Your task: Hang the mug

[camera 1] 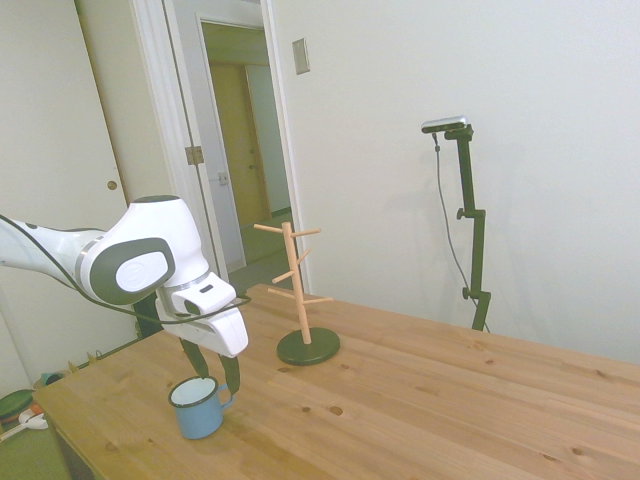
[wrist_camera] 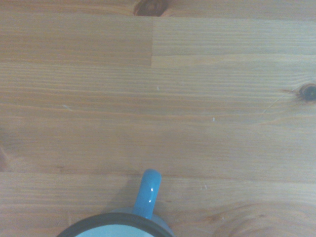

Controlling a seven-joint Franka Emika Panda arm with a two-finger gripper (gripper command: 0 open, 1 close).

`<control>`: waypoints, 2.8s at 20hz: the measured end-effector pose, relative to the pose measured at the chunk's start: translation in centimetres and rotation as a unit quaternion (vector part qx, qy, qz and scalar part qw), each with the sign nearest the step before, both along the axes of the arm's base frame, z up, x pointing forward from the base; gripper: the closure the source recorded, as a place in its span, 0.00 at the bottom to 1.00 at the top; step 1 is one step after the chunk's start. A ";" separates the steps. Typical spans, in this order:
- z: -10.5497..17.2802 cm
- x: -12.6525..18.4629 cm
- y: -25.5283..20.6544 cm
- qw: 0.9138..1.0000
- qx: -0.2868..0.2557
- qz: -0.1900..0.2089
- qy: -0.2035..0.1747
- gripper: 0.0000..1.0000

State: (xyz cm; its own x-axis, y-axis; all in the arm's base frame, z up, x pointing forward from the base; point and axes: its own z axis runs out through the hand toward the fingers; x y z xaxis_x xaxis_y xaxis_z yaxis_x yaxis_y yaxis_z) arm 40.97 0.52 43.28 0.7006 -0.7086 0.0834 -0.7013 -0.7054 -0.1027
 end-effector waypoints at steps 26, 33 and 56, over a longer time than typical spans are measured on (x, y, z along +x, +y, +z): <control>-0.5 -3.7 12.5 0.995 -0.058 0.085 0.008 0.00; -1.8 -3.4 13.6 0.985 -0.081 0.153 0.007 0.00; -5.7 -3.3 15.0 0.967 -0.098 0.234 0.035 1.00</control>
